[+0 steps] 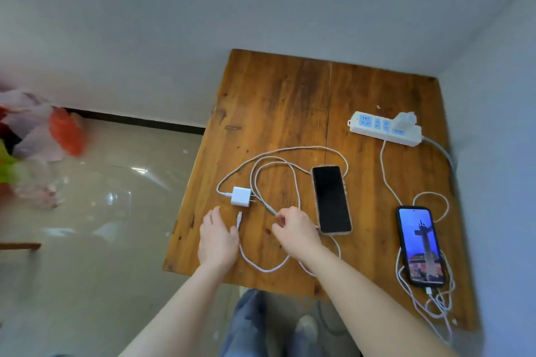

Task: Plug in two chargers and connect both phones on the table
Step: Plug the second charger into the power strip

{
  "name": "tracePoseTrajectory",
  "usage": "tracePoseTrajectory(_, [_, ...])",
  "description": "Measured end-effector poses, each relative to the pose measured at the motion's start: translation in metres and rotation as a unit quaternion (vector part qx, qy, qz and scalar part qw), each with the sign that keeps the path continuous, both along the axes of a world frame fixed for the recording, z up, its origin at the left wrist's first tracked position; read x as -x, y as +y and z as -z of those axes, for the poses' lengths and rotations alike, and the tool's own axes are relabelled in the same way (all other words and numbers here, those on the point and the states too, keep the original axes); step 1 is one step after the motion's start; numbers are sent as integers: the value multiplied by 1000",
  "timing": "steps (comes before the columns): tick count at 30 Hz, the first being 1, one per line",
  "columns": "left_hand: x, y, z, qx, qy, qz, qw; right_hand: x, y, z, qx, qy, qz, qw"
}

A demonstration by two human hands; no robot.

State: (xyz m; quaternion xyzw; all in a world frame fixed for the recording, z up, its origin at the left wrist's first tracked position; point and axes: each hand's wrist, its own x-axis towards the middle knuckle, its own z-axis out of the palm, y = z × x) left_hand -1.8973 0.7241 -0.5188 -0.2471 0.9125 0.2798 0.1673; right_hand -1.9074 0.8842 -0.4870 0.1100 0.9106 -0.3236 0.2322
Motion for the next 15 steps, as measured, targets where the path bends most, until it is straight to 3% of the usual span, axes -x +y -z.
tracePoseTrajectory(8, [15,-42,20,99,-75,251,960,53,-73,31,-101,77,-137,982])
tracePoseTrajectory(12, [27,-48,13,98,-106,272,951,61,-82,36,-149,85,-160,972])
tracePoseTrajectory(15, [32,-52,7,93,-140,289,943,66,-74,31,-97,59,-137,984])
